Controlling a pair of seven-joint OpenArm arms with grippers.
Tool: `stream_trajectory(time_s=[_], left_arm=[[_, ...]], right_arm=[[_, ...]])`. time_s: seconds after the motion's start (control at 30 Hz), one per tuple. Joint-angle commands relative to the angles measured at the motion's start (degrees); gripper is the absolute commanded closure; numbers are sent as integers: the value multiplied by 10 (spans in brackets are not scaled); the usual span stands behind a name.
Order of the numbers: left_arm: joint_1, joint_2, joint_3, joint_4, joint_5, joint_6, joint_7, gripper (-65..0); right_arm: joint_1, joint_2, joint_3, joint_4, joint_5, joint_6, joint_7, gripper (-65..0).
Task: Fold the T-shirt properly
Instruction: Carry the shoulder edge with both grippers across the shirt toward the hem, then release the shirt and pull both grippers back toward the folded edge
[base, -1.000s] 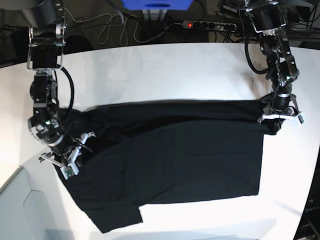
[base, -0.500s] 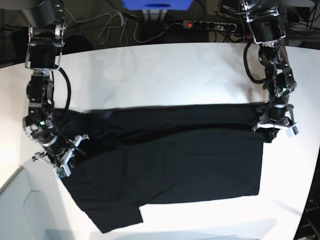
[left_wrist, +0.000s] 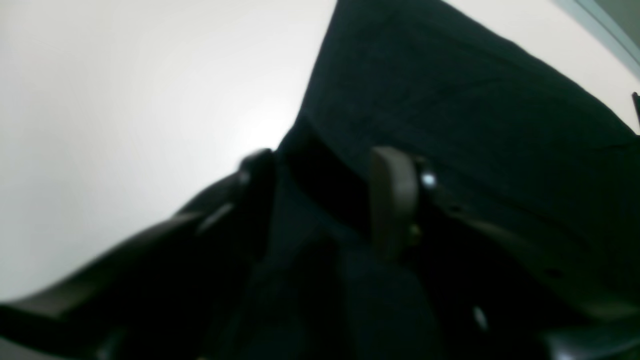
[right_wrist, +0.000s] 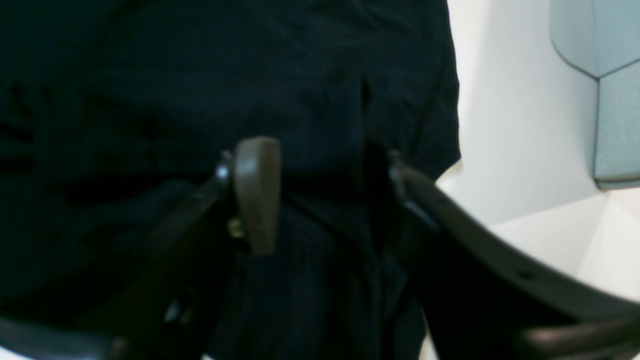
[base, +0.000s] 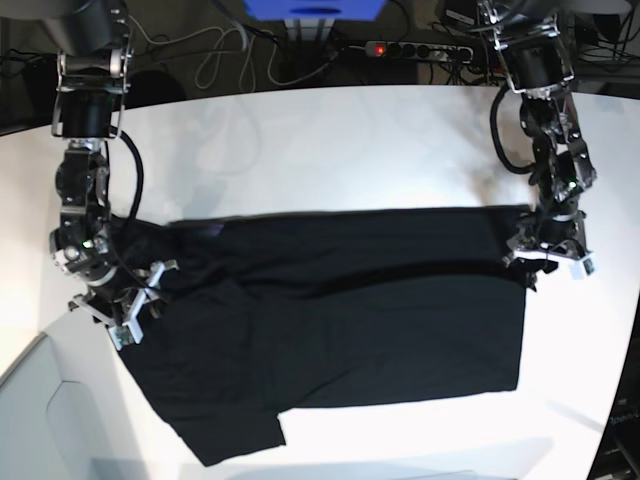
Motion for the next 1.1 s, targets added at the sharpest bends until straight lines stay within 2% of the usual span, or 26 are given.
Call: stream_trajectory(time_s=[0.0, 0.13, 0.3, 0.53, 0.7, 0.9, 1.07], left_arm=[[-7, -9, -4, 13, -3, -3, -11, -321], [22, -5, -7, 15, -7, -3, -13, -334], [58, -2, -8, 11, -8, -3, -14, -334], [79, 1, -8, 5, -9, -3, -25, -334], [109, 9, -11, 12, -10, -3, -39, -334], [111, 17, -24, -14, -10, -4, -39, -334], [110, 19, -20, -18, -10, -4, -39, -331]], right_arm=[[14, 7, 4, 20, 3, 11, 14, -292], [5, 7, 8, 44, 3, 10, 14, -294], [-31, 5, 53, 94, 3, 10, 14, -297], [-86, 8, 57, 137, 3, 10, 13, -297], [-128, 7, 99, 171, 3, 10, 13, -299], [-138, 8, 149, 164, 4, 11, 10, -405], [-152, 8, 154, 135, 4, 11, 10, -425]])
